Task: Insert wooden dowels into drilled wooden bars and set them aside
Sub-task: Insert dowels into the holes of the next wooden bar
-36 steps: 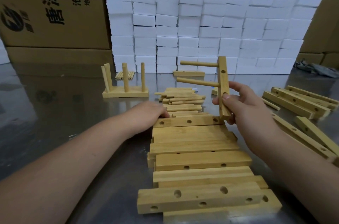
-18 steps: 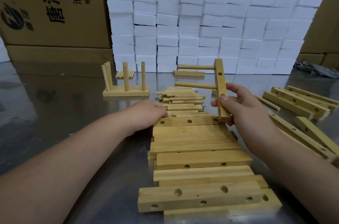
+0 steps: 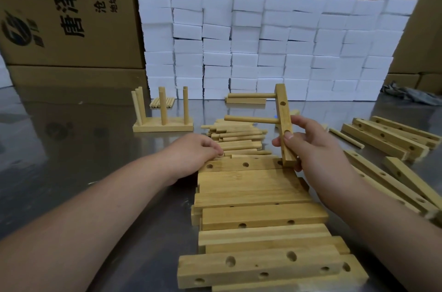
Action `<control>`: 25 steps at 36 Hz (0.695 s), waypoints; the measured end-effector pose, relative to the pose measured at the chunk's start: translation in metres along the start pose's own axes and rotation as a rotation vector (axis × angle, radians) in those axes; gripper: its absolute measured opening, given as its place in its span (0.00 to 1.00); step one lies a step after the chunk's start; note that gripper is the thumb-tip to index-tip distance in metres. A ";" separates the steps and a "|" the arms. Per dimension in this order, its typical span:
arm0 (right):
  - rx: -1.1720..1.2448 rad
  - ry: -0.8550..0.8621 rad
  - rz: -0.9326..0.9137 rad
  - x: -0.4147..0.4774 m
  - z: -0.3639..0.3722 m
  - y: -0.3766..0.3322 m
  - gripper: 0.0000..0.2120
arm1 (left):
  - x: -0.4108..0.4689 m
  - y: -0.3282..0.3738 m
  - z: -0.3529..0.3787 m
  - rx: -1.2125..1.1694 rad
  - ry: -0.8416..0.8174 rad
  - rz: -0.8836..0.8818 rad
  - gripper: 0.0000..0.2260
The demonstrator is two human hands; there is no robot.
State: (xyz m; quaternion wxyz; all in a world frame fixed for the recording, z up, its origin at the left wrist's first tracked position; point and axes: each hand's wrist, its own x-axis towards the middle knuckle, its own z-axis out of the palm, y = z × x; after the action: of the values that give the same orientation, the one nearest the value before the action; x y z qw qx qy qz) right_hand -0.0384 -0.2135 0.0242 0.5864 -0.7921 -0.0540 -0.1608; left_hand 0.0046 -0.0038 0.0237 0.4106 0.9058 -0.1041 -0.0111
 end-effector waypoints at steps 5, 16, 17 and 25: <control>-0.004 0.004 0.003 0.000 0.000 0.000 0.18 | -0.001 0.001 0.000 0.005 -0.010 -0.024 0.09; -0.012 -0.007 0.000 0.000 0.000 -0.001 0.18 | -0.002 0.005 -0.003 0.066 -0.022 -0.081 0.08; -0.011 -0.007 -0.001 0.000 0.000 -0.001 0.18 | -0.002 0.004 -0.002 0.076 -0.026 -0.081 0.08; 0.005 -0.008 0.006 0.000 0.001 -0.001 0.19 | 0.000 0.001 -0.004 0.035 -0.011 -0.078 0.06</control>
State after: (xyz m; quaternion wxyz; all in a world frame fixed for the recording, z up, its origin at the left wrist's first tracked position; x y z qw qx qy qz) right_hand -0.0386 -0.2125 0.0251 0.5885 -0.7915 -0.0546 -0.1558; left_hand 0.0050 -0.0016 0.0268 0.3934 0.9161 -0.0709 -0.0302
